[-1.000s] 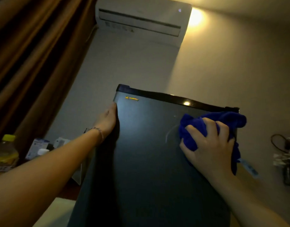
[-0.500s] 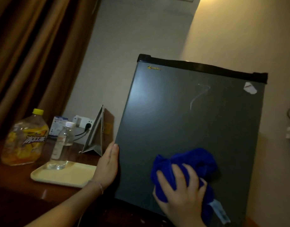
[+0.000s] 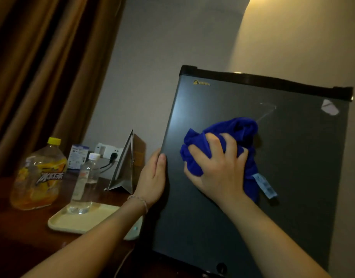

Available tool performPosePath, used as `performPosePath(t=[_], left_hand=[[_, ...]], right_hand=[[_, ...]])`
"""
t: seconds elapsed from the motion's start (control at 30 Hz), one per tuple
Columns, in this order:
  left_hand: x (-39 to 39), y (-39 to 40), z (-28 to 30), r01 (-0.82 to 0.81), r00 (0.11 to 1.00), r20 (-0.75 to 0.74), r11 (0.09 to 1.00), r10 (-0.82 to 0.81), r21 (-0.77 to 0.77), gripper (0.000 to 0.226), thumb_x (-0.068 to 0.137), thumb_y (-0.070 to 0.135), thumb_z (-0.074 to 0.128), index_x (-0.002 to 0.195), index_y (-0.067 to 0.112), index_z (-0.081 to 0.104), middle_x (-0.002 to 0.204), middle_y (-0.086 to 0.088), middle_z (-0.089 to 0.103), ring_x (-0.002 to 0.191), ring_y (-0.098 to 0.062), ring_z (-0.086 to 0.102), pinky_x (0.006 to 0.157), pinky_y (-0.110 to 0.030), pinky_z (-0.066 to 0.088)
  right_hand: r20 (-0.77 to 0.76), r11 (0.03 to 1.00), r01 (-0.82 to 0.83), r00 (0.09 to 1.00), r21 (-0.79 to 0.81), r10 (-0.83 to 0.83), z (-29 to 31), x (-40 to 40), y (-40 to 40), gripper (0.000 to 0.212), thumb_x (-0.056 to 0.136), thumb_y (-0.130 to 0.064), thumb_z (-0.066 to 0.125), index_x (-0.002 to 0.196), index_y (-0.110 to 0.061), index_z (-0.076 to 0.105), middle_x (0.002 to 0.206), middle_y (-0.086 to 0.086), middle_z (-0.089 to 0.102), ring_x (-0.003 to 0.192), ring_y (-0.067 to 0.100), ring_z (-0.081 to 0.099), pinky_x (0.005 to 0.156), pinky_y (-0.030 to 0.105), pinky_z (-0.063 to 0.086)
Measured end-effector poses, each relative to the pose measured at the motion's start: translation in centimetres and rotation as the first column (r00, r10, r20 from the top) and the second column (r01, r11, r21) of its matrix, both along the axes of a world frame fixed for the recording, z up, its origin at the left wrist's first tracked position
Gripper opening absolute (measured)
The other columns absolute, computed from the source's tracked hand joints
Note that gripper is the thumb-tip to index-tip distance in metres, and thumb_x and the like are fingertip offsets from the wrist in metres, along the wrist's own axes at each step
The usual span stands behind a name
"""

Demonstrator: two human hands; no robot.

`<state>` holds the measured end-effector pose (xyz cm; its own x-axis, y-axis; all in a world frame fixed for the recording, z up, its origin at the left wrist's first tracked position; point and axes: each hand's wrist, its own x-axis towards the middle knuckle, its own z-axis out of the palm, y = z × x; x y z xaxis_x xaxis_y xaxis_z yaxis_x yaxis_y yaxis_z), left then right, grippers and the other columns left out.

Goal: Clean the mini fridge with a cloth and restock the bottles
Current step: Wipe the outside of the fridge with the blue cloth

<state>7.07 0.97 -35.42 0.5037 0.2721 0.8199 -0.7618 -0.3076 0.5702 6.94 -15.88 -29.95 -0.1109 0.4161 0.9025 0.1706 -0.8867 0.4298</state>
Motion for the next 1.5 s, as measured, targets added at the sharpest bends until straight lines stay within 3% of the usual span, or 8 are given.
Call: performPosePath(t=[0.17,0.3,0.6,0.73,0.87,1.03,1.3,1.5], left_hand=[[0.5,0.4,5.0,-0.053,0.998,0.015,0.998,0.053,0.029,0.024,0.107,0.035,0.03,0.112,0.025,0.052,0.092,0.011,0.059,0.08,0.015,0.055,0.068,-0.002,0.04],[1.2,0.2,5.7,-0.059,0.998,0.0,0.998,0.059,0.004,0.033,0.106,0.041,0.027,0.1,0.022,0.054,0.086,0.0,0.059,0.072,0.001,0.056,0.071,-0.022,0.045],[1.5,0.3,5.3,-0.122,0.993,0.009,0.991,0.121,0.056,0.038,0.105,0.044,0.025,0.093,0.022,0.054,0.086,-0.008,0.06,0.073,-0.01,0.056,0.068,-0.023,0.047],[1.5,0.3,5.3,-0.113,0.993,0.027,0.993,0.112,0.047,0.037,0.105,0.041,0.025,0.089,0.023,0.053,0.082,-0.003,0.058,0.067,-0.001,0.055,0.062,-0.011,0.044],[1.5,0.2,5.4,-0.131,0.991,0.015,0.99,0.131,0.054,0.04,0.104,0.044,0.023,0.09,0.021,0.053,0.088,-0.011,0.06,0.075,-0.014,0.058,0.07,-0.024,0.049],[0.8,0.4,6.2,-0.142,0.99,0.003,0.988,0.142,0.061,0.034,0.106,0.04,0.027,0.093,0.023,0.055,0.088,-0.003,0.06,0.08,-0.013,0.059,0.069,-0.025,0.044],[1.6,0.1,7.4,-0.153,0.988,0.034,0.988,0.153,0.008,0.032,0.105,0.042,0.027,0.096,0.027,0.054,0.09,-0.002,0.062,0.082,-0.014,0.061,0.075,-0.031,0.052],[1.7,-0.3,6.8,-0.171,0.983,0.06,0.984,0.174,-0.055,0.039,0.105,0.043,0.027,0.086,0.022,0.053,0.08,-0.006,0.058,0.071,-0.016,0.055,0.072,-0.038,0.05]], right_hand=[[-0.028,0.998,-0.02,0.999,0.056,0.021,5.0,0.0,1.7,0.04,0.082,-0.059,0.057,0.107,-0.03,0.068,0.135,0.007,0.055,0.13,0.04,0.043,0.088,0.059,0.035],[0.005,0.996,-0.053,0.999,0.068,0.053,6.1,0.5,2.4,0.04,0.084,-0.06,0.058,0.108,-0.03,0.069,0.143,0.007,0.051,0.138,0.04,0.038,0.09,0.059,0.034],[0.027,1.0,0.003,1.0,-0.028,-0.002,7.5,0.7,0.1,0.04,0.085,-0.055,0.053,0.112,-0.028,0.063,0.136,0.009,0.053,0.127,0.043,0.045,0.087,0.061,0.038],[-0.042,0.994,-0.004,0.999,0.109,0.009,9.4,0.2,-4.0,0.046,0.085,-0.061,0.049,0.115,-0.029,0.062,0.139,0.009,0.046,0.129,0.042,0.038,0.091,0.067,0.035],[-0.094,0.975,-0.02,0.995,0.223,0.042,9.6,-0.7,-7.2,0.054,0.089,-0.065,0.041,0.123,-0.028,0.059,0.144,0.008,0.039,0.136,0.041,0.029,0.099,0.069,0.027],[-0.044,0.933,-0.112,0.99,0.342,0.135,9.2,-0.8,-5.7,0.056,0.101,-0.058,0.019,0.116,-0.028,0.063,0.139,0.009,0.044,0.142,0.035,0.026,0.106,0.066,0.018],[0.068,0.885,-0.186,0.982,0.426,0.174,8.8,0.2,0.7,0.056,0.095,-0.057,0.044,0.144,-0.03,0.046,0.127,0.009,0.053,0.121,0.034,0.042,0.097,0.057,0.028],[0.095,0.925,-0.23,0.973,0.304,0.211,9.4,0.7,5.6,0.045,0.09,-0.057,0.052,0.119,-0.025,0.066,0.127,0.008,0.056,0.116,0.033,0.05,0.092,0.054,0.036]])
